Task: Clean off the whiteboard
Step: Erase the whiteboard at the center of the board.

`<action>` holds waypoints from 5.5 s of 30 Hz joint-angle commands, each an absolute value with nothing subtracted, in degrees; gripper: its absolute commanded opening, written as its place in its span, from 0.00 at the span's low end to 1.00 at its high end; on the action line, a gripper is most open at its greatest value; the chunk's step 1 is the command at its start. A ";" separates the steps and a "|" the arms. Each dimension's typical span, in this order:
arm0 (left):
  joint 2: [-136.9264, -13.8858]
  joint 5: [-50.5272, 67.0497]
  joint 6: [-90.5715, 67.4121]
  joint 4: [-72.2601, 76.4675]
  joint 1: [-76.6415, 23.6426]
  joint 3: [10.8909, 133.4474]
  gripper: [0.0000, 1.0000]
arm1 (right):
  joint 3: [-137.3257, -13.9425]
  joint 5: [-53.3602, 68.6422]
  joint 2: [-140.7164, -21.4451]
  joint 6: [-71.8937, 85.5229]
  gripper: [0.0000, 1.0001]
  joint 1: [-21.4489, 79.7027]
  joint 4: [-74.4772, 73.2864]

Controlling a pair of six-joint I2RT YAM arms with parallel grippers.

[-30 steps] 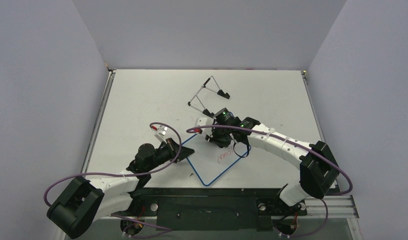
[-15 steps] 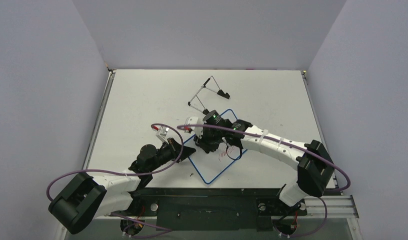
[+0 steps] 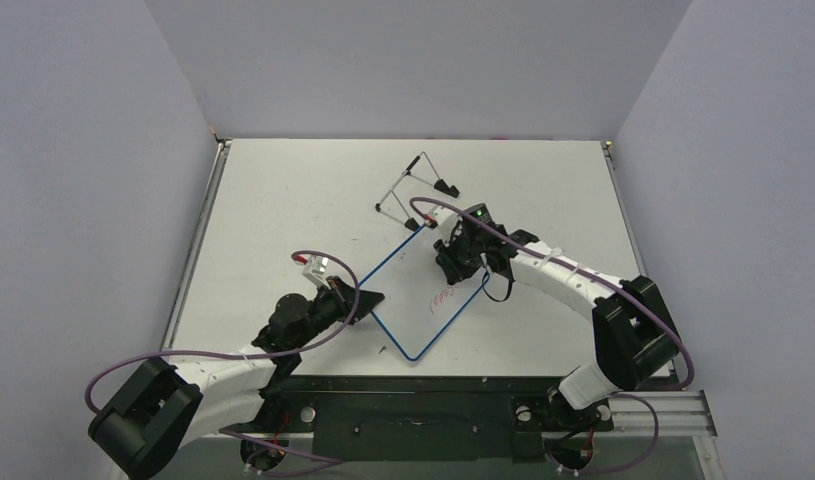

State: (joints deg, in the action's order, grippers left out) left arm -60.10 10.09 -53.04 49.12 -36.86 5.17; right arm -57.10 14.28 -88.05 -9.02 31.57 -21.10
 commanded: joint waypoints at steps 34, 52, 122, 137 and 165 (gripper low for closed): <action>-51.37 3.87 -51.82 53.27 -38.14 4.62 0.00 | -56.77 17.85 -87.05 -17.89 0.00 36.23 -28.71; -51.25 4.64 -51.72 53.70 -38.10 3.31 0.00 | -57.39 18.14 -91.19 -13.15 0.00 35.63 -27.92; -50.72 5.94 -51.65 53.73 -36.89 1.94 0.00 | -63.47 17.59 -94.45 -5.17 0.00 39.42 -24.17; -48.38 5.38 -52.07 52.22 -36.08 1.23 0.00 | -63.97 22.53 -100.34 -7.16 0.00 42.93 -29.35; -43.68 5.94 -51.66 49.28 -35.13 0.17 0.00 | -63.43 21.70 -96.79 -7.17 0.00 36.82 -26.77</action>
State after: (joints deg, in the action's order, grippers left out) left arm -45.36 2.66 -48.86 41.45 -34.72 0.32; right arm -63.42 21.65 -99.66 -10.22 41.58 -33.78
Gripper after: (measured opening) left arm 0.028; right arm 0.197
